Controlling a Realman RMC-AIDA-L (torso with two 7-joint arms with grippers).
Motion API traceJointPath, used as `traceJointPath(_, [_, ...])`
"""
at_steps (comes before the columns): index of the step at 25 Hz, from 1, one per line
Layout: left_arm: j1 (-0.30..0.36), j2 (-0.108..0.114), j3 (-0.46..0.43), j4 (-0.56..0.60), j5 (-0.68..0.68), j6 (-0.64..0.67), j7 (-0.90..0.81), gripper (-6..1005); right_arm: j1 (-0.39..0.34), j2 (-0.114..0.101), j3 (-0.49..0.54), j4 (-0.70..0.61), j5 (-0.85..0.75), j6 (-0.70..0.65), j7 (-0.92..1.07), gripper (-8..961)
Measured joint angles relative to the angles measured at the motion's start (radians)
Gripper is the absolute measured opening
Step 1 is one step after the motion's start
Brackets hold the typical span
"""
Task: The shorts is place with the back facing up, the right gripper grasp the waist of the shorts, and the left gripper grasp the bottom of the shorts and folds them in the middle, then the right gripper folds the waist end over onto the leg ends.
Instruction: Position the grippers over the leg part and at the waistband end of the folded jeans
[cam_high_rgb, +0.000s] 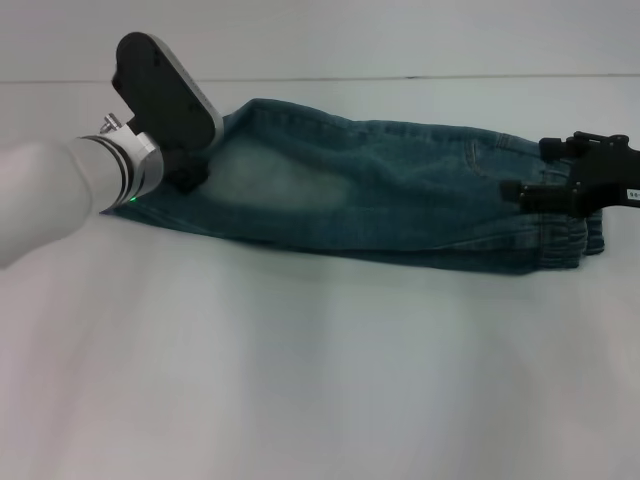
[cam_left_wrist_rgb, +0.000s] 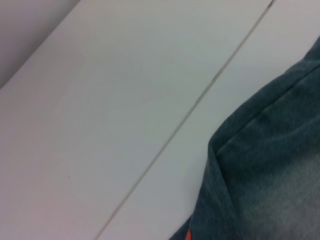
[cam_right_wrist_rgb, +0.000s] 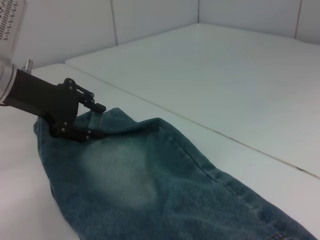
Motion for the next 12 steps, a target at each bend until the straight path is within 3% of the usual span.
traceJointPath(8, [-0.046, 0.001, 0.002, -0.091, 0.031, -0.025, 0.004, 413, 0.0, 0.0, 0.0, 0.002, -0.001, 0.0, -0.001, 915])
traceJointPath(12, [-0.045, 0.0, 0.001, -0.086, 0.031, -0.038, 0.001, 240, -0.001, 0.0, 0.0, 0.003, -0.002, 0.0, -0.005, 915])
